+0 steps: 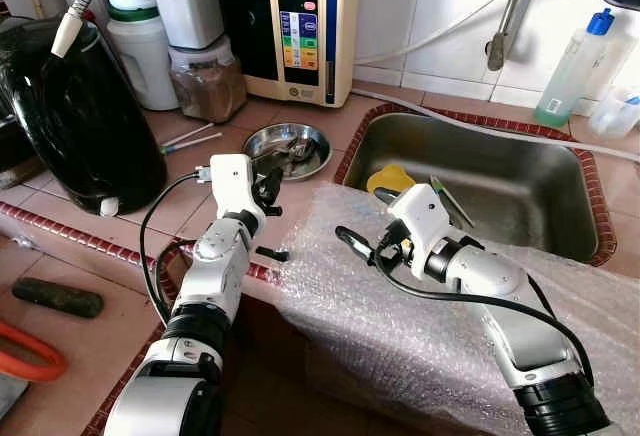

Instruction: Kitchen organization

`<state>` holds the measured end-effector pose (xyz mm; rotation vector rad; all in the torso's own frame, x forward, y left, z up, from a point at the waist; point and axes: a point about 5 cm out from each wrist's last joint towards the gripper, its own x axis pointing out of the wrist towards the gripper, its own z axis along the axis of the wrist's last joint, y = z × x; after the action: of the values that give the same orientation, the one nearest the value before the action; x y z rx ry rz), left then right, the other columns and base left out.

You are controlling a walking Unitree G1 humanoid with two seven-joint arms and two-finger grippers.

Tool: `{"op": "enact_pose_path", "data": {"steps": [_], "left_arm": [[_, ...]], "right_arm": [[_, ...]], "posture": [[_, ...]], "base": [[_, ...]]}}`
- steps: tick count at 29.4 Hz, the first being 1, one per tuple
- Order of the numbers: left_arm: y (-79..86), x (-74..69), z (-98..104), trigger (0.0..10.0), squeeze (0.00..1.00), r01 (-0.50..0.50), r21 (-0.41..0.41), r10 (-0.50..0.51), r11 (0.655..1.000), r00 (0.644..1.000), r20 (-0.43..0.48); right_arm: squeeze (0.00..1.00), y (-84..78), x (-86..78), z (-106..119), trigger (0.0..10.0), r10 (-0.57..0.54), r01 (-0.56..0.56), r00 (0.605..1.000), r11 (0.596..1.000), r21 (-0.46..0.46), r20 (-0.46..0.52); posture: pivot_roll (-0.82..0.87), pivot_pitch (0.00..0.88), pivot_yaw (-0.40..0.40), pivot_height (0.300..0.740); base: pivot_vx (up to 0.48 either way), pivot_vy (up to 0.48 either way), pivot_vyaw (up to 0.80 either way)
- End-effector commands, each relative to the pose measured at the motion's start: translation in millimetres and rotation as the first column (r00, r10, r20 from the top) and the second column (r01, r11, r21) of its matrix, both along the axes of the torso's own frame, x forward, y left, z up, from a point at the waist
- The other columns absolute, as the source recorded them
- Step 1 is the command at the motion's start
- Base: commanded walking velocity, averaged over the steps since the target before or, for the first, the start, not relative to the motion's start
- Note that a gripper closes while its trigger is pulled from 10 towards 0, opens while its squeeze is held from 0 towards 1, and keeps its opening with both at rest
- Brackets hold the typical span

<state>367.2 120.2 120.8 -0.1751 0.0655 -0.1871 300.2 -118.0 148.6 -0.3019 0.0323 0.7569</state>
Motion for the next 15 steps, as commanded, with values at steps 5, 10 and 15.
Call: {"op": "enact_pose_path", "data": {"steps": [5, 10, 15], "left_arm": [[1.8, 2.1, 2.7, 0.0, 0.00, -0.001, 0.000, 0.001, 1.000, 1.000, 0.010], [1.8, 2.0, 2.7, 0.0, 0.00, -0.001, -0.002, 0.001, 1.000, 1.000, 0.012], [1.6, 2.2, 5.7, 0.0, 0.00, -0.005, -0.007, 0.005, 1.000, 1.000, 0.029]], "right_arm": [[0.00, 1.9, -0.6, 3.4, 10.0, 0.014, -0.014, 1.000, 1.000, -0.007, 0.012], [0.00, 2.5, -0.5, 2.7, 10.0, 0.015, -0.015, 1.000, 1.000, -0.009, 0.011], [0.00, 1.3, 2.5, 5.1, 10.0, -0.005, 0.005, 1.000, 1.000, -0.006, 0.029]], "posture": [[-0.07, 0.000, 0.053, 0.740], [-0.07, 0.000, 0.052, 0.740], [-0.07, 0.000, 0.050, 0.740]], "base": [[0.000, 0.000, 0.00], [0.000, 0.000, 0.00], [0.000, 0.000, 0.00]]}}
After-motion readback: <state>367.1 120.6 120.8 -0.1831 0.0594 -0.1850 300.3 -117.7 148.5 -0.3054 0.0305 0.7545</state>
